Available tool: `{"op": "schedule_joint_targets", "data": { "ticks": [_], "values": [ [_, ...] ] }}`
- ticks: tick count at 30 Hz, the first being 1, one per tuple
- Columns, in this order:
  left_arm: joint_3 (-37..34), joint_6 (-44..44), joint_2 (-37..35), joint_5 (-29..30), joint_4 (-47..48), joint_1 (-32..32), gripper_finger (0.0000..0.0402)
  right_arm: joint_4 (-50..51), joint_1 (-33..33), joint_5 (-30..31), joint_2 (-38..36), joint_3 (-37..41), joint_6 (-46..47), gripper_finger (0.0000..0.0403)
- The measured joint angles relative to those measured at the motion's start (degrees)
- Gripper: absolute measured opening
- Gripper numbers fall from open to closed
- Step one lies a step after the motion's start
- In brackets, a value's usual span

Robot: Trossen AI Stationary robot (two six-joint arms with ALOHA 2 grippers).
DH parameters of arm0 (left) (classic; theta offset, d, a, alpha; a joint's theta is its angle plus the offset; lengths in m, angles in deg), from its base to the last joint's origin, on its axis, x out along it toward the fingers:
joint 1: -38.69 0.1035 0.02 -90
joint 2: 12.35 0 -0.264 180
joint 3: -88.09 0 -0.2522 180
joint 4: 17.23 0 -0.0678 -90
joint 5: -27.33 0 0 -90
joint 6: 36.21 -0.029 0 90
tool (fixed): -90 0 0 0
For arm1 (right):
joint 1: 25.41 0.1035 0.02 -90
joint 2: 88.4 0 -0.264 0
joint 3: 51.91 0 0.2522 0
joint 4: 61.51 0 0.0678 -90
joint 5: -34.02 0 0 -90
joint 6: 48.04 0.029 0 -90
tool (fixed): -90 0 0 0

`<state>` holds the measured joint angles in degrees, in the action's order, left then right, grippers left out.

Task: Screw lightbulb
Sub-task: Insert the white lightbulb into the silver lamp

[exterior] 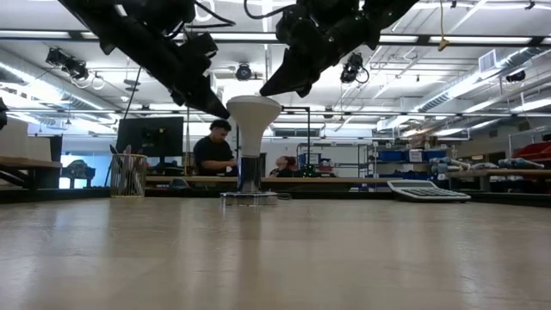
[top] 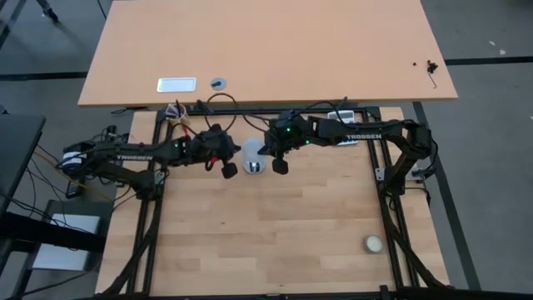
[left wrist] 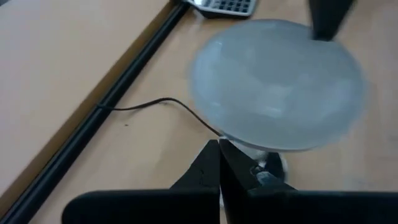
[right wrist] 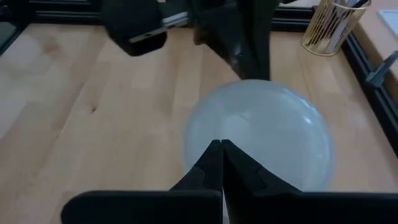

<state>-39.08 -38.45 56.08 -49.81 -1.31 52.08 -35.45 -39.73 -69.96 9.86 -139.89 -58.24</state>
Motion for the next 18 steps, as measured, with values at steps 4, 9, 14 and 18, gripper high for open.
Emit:
{"op": "schedule_joint_targets", "data": {
  "ticks": [4,9,14,18],
  "values": [
    [0.0,-0.3,-0.4,0.0,1.2,0.8,0.0,-1.3,-0.6,0.1,-0.3,0.2,0.0,0.0008],
    [0.0,0.3,-1.3,0.0,5.0,0.9,0.0,-3.0,-2.2,0.8,-1.0,0.3,0.0,0.0009],
    [0.0,2.5,-2.5,0.0,8.9,0.4,0.0,-3.7,-4.6,0.8,-1.1,0.3,0.0,0.0009],
    [0.0,3.0,-4.2,-0.4,10.7,-1.5,0.0,-4.6,-5.4,0.9,-1.0,0.3,0.0,0.0009]
  ]
}}
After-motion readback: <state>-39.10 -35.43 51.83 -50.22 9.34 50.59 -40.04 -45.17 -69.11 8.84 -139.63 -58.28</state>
